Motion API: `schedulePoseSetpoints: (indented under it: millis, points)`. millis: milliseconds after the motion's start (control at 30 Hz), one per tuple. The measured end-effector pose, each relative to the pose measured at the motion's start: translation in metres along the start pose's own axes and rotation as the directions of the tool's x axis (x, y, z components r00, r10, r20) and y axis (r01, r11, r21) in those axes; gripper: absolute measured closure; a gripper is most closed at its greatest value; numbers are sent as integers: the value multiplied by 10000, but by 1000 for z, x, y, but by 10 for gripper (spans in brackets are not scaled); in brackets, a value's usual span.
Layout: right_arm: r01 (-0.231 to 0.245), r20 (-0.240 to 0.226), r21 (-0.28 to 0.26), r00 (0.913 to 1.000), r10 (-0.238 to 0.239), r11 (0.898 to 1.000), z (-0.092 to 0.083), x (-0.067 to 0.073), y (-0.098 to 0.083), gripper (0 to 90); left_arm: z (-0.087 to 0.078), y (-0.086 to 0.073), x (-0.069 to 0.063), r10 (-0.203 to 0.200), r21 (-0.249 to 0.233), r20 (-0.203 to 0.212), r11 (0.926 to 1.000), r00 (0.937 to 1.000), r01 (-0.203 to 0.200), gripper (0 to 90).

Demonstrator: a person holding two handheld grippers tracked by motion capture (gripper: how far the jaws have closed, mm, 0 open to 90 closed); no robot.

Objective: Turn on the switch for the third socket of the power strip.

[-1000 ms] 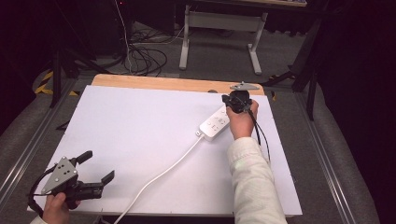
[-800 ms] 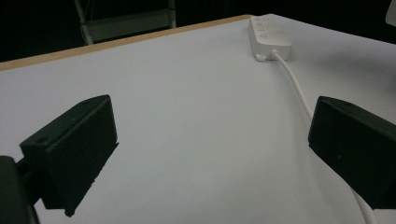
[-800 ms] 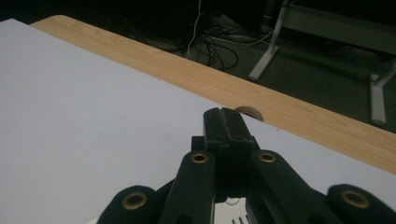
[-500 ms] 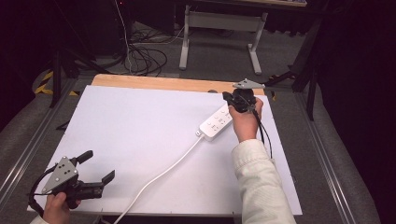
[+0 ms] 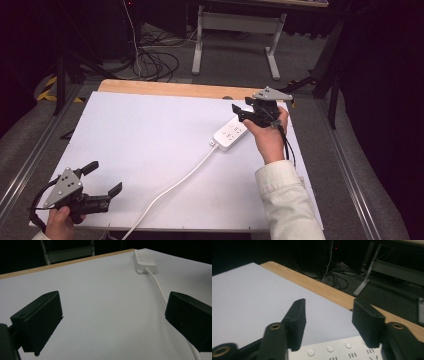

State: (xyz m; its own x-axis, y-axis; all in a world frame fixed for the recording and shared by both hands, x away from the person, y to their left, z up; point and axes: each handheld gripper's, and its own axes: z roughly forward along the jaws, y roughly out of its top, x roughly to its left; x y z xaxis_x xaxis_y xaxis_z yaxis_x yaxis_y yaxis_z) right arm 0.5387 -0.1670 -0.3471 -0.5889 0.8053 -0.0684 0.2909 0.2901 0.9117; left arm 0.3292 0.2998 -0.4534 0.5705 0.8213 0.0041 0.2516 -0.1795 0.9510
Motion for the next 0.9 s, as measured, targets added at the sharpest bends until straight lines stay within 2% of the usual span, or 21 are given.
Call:
schedulePoseSetpoints:
  millis: [100,133,400,633,800,900]
  points:
    - [74,-238,41,9997,-73,10000,-12,6,0,367,-1,0,1,99,7,7,10000,10000,-99,17]
    - [101,-322,18,9994,-101,9999,-16,7,1,353,-1,0,0,-12,13,25,10000,10000,12,17]
    - [342,-1053,194,9939,-319,9992,-44,22,-6,270,-2,1,1,-104,34,4,9999,9999,104,17]
    - [332,-1499,69,9882,-318,9994,-65,31,-23,261,-4,2,2,-29,40,8,10000,10000,29,16]
    - [88,-1755,-40,9844,-93,10000,-76,35,-39,243,-4,2,2,-103,87,28,9999,9999,103,16]
    - [22,-1866,69,9824,-9,10000,-81,38,-48,225,-5,3,3,-113,98,34,9999,9999,112,16]
